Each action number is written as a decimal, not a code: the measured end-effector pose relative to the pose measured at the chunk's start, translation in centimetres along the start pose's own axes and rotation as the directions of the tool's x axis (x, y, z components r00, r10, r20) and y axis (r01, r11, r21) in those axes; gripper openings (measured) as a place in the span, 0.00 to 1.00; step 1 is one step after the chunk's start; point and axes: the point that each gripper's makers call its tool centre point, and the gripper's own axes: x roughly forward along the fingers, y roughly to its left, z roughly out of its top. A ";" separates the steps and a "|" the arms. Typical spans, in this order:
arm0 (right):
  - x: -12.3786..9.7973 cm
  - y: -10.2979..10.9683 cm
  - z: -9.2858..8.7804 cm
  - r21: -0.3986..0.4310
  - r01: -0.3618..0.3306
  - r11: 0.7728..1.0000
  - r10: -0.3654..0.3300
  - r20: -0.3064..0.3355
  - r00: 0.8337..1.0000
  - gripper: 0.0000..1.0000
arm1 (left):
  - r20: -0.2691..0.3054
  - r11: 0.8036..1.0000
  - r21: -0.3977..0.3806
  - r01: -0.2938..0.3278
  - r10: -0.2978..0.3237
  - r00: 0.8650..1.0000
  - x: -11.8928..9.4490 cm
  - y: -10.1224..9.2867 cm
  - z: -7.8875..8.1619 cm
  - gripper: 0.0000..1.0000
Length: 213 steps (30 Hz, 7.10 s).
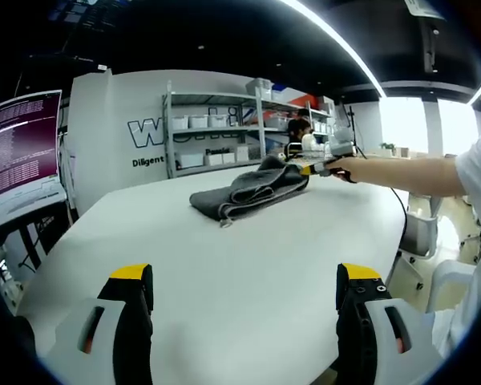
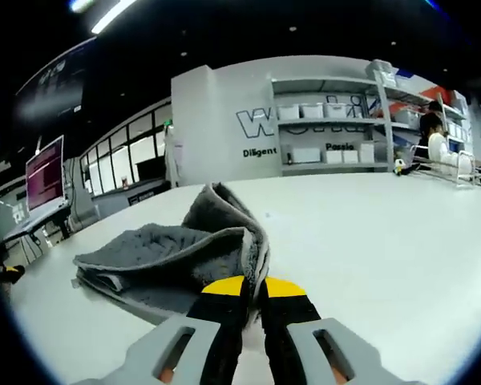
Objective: Open the folded towel by lifting each exposed corner and separating the folded layers until the towel lies flat within the target outline without major curled edges
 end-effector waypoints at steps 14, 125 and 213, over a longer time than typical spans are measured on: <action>-1.1 -0.3 -2.2 -0.073 0.016 0.997 -0.023 -0.094 0.995 0.03 | -0.011 1.000 0.007 0.006 -0.006 1.000 0.2 -0.5 -0.1 0.93; -19.1 3.7 -6.8 -0.181 -0.165 0.970 0.174 0.039 0.984 0.25 | 0.055 0.983 0.116 0.139 -0.146 0.988 23.5 -1.1 16.6 0.02; -17.1 2.4 -8.6 -0.493 -0.247 0.834 0.160 -0.213 0.964 0.23 | -0.116 0.800 0.371 -0.471 0.543 0.831 6.6 22.9 8.8 0.03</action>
